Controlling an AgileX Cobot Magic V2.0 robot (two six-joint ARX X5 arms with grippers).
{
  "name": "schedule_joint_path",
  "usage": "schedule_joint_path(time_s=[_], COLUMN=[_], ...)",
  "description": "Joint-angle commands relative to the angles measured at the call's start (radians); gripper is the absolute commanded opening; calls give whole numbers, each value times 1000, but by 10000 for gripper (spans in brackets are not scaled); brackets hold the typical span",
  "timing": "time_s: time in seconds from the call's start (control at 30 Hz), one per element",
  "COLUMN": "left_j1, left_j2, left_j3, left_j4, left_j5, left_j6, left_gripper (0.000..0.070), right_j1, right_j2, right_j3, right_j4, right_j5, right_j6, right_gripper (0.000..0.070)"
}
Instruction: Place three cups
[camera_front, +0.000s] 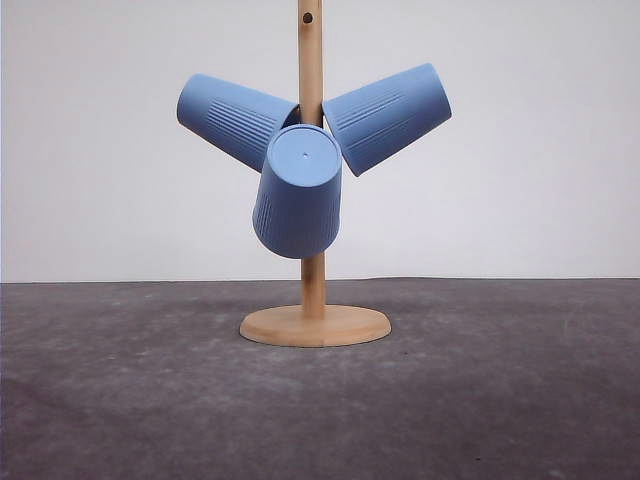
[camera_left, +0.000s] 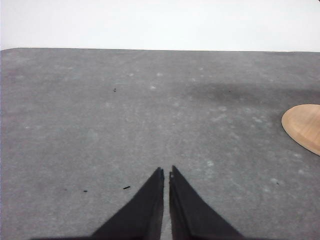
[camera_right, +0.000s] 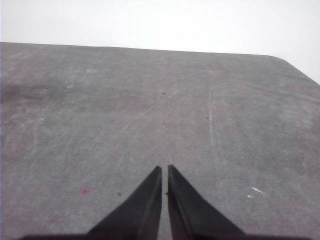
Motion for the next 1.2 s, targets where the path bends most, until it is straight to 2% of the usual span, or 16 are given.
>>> schedule_joint_path(time_s=[0.0, 1.17], left_j1=[2, 2], left_j2=[-1, -1], left_j3=[-13, -13], left_j4=[-5, -5], left_j5=[1, 1], left_j6=[3, 3], left_gripper=[0, 0], right_j1=[0, 0], right_j2=[0, 0], right_j3=[-5, -5], right_j4=[11, 11], right_j5=[0, 0], right_j6=[16, 16], right_gripper=[17, 17])
